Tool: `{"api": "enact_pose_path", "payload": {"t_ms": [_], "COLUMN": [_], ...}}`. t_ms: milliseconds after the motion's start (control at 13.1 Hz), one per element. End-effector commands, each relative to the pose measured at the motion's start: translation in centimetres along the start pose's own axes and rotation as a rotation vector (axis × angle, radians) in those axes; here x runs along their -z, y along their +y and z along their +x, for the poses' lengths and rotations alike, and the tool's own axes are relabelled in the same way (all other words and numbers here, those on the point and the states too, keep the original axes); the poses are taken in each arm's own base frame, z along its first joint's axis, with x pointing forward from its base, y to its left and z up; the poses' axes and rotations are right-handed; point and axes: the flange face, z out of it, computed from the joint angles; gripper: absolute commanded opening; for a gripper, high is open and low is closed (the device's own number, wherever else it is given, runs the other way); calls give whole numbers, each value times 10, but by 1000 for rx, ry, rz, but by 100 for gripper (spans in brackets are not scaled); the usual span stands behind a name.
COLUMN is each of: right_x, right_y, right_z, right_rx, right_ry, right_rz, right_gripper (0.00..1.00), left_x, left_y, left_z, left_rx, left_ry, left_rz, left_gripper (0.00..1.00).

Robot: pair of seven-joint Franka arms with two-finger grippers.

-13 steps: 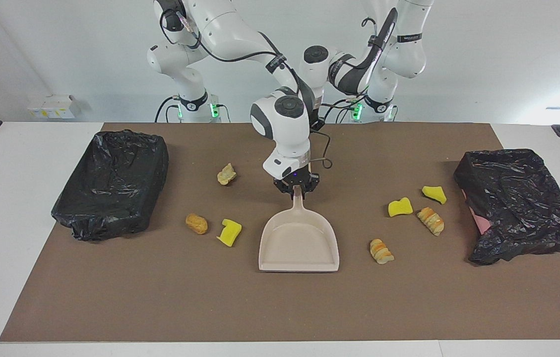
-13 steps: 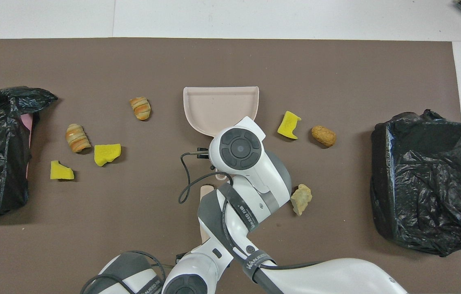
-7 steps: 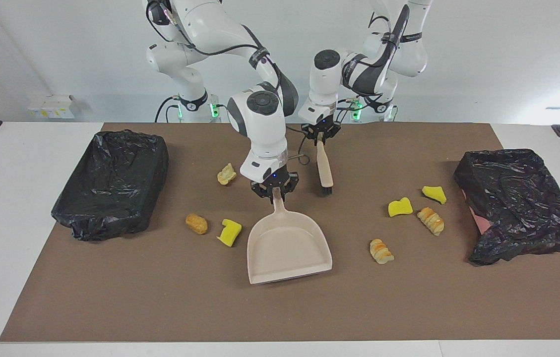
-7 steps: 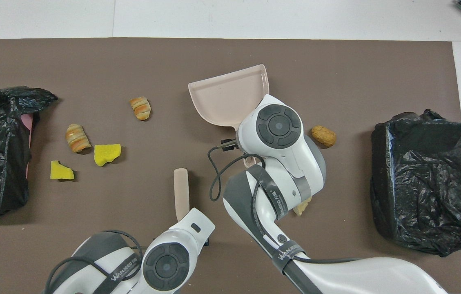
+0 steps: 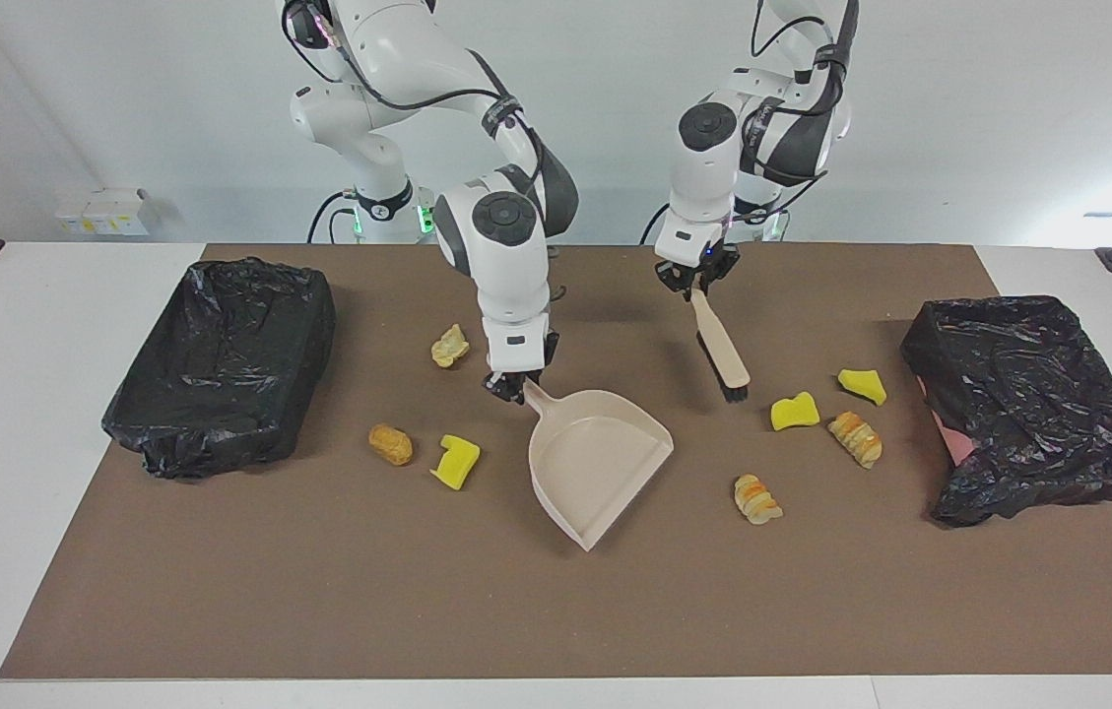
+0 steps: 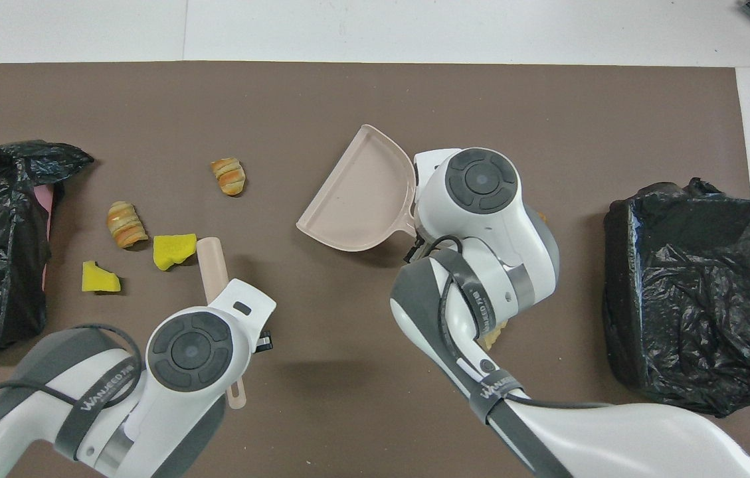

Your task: Sweep and dump trash in bin

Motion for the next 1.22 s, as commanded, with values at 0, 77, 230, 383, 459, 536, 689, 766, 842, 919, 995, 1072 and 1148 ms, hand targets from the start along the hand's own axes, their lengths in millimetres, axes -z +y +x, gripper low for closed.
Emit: {"api": "enact_pose_path", "payload": {"t_ms": [0,77,230,383,459,536,689,766,842,919,995,1072,1148], "right_x": [0,-7,-20,-31,-34,-40,-47,-49,-49,-50,-51,-52,-52], "right_y": [19,26,36,37,37,37,37,34,33,33,33,29,27], "right_z": [-22,-25,-26,-22,-18,-15,-12,-10,-9,-9,-10,-8,-8], "right_rx": [209,287,392,395,400,402,405,410,414,421,422,429,442], "right_ry": [-25,-25,-20,-17,2,9,13,10,9,8,7,1,-18], "right_rz": [15,17,14,14,-1,-6,-11,-8,-11,-15,-16,-13,-16], "right_gripper": [0,0,0,0,0,0,0,0,0,0,0,0,0], "left_x": [-5,-11,-22,-36,-43,-53,-73,-83,-89,-92,-93,-95,-100], "left_y": [-41,-57,-96,-141,-160,-180,-202,-200,-195,-191,-185,-179,-170], "left_z": [21,29,50,68,75,78,70,65,64,66,74,80,87], "left_rx": [82,121,188,251,255,233,157,134,116,98,81,80,47], "left_ry": [-38,-57,-48,-50,-36,-51,-69,-81,-83,-76,-44,-40,-54], "left_rz": [80,88,124,167,168,159,145,146,143,134,102,62,39], "left_gripper": [0,0,0,0,0,0,0,0,0,0,0,0,0]}}
